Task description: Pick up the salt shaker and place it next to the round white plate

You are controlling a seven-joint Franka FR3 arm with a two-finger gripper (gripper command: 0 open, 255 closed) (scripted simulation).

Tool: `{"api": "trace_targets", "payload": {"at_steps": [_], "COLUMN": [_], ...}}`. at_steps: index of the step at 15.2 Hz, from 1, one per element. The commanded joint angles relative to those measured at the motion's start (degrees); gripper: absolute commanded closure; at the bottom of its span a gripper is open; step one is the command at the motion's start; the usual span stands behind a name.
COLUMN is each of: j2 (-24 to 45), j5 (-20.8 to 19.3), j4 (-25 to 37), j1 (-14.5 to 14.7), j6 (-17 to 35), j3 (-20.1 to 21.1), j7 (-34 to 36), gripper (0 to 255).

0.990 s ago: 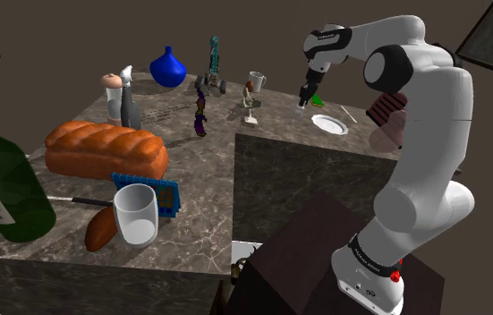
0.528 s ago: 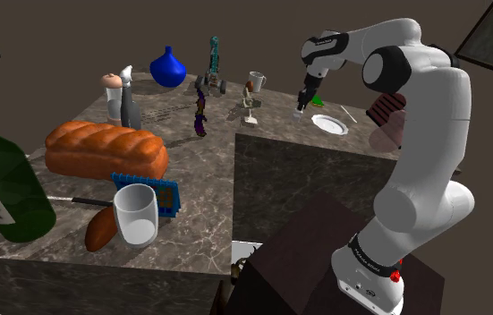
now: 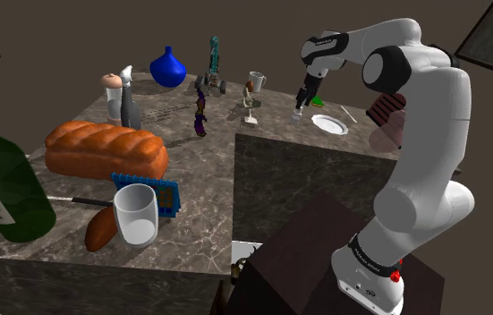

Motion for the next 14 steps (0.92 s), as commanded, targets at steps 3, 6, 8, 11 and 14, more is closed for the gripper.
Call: {"api": "trace_targets", "payload": {"at_steps": [3,6,8,11,14], "j2": [-0.5,-1.3,-1.3,-1.3,-1.3], "j5": [-0.1,-0.5,-0.5,-0.5,-0.5], "j4": [1.2,5.3,5.3,5.3,5.3], "j1": [0.0,-0.3,-0.3,-0.3,-0.3], "j6": [-1.7,-6.5,-6.5,-6.5,-6.5], "j3": [-0.1,-0.3,-0.3,-0.3,-0.3], "j7": [0.1,0.4,0.4,0.4,0.4], "gripper": [0,0,0,0,0]}}
